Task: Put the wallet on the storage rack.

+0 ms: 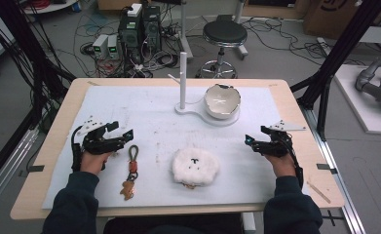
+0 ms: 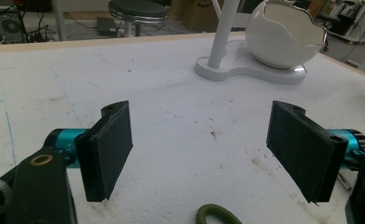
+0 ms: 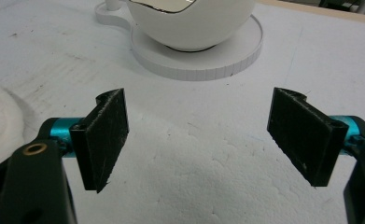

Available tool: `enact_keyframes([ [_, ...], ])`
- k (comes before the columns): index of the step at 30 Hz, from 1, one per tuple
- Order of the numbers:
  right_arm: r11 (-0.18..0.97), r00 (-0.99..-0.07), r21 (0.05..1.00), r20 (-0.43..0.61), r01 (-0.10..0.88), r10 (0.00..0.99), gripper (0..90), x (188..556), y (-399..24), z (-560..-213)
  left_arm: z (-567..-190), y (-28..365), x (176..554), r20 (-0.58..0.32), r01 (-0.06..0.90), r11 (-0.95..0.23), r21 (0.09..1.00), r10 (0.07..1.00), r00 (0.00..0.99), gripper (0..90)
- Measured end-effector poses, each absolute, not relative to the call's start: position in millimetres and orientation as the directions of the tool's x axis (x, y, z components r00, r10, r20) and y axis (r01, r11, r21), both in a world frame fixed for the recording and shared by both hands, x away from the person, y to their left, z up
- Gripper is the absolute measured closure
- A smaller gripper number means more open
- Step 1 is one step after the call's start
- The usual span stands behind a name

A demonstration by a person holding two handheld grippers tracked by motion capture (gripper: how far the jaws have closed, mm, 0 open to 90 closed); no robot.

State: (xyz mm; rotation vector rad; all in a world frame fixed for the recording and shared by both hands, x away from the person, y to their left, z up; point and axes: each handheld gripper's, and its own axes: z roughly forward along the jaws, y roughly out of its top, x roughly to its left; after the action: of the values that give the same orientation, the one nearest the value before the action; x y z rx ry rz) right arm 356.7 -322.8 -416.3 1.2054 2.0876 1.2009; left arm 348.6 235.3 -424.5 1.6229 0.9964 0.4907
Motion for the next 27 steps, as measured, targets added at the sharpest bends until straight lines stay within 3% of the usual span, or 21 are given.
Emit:
enact_keyframes([
  [9,0.234,-0.535,0.846,0.070,0.479,0.842,20.8,357,-323,-418,-426,234,350,-0.189,0.362,-0.031,0.932,0.810,0.555,23.0],
  [15,0.287,-0.603,0.854,0.039,0.435,0.797,20.8,355,-315,-419,-426,230,349,-0.178,0.358,-0.046,0.933,0.804,0.568,23.4],
  [21,0.273,-0.638,0.834,0.119,0.480,0.761,20.8,355,-301,-421,-425,228,347,-0.170,0.356,-0.058,0.933,0.798,0.578,23.6],
  [27,0.335,-0.709,0.796,0.161,0.504,0.686,21.2,352,-269,-425,-426,228,347,-0.169,0.359,-0.065,0.931,0.795,0.582,23.5],
])
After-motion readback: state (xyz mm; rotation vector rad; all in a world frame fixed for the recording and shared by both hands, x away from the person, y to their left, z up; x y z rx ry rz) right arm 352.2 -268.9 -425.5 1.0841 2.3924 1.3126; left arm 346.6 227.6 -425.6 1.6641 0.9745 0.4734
